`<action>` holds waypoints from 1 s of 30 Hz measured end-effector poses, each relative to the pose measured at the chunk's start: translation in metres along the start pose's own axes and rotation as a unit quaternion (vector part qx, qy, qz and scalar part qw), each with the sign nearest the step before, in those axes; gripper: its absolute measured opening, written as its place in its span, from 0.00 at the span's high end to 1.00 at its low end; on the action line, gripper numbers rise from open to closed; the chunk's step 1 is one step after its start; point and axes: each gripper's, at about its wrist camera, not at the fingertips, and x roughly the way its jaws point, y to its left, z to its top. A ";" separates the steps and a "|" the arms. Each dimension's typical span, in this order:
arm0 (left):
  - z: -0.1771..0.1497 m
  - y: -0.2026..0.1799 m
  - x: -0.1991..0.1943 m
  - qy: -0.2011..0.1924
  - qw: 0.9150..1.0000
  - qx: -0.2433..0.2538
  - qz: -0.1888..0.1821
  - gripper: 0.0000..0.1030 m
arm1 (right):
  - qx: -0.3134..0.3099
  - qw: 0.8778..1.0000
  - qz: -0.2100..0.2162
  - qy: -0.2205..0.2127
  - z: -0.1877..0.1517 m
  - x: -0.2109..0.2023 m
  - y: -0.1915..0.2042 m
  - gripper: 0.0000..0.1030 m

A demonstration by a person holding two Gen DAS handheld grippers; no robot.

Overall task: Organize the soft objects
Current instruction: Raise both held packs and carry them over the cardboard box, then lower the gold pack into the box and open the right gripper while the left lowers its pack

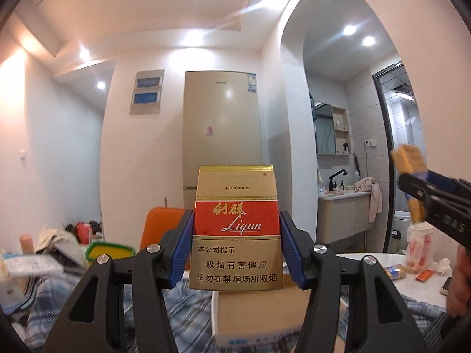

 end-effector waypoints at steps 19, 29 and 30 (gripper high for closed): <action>-0.057 -0.007 0.048 0.056 0.998 -0.002 0.006 0.47 | -0.018 0.995 0.046 0.091 -0.090 0.073 0.041 0.47; -0.065 -0.010 0.074 0.120 0.993 -0.002 0.019 0.47 | -0.009 0.982 0.063 0.176 -0.109 0.105 0.034 0.47; -0.067 -0.010 0.079 0.135 0.990 0.000 0.030 0.47 | -0.014 0.979 0.068 0.190 -0.112 0.110 0.036 0.47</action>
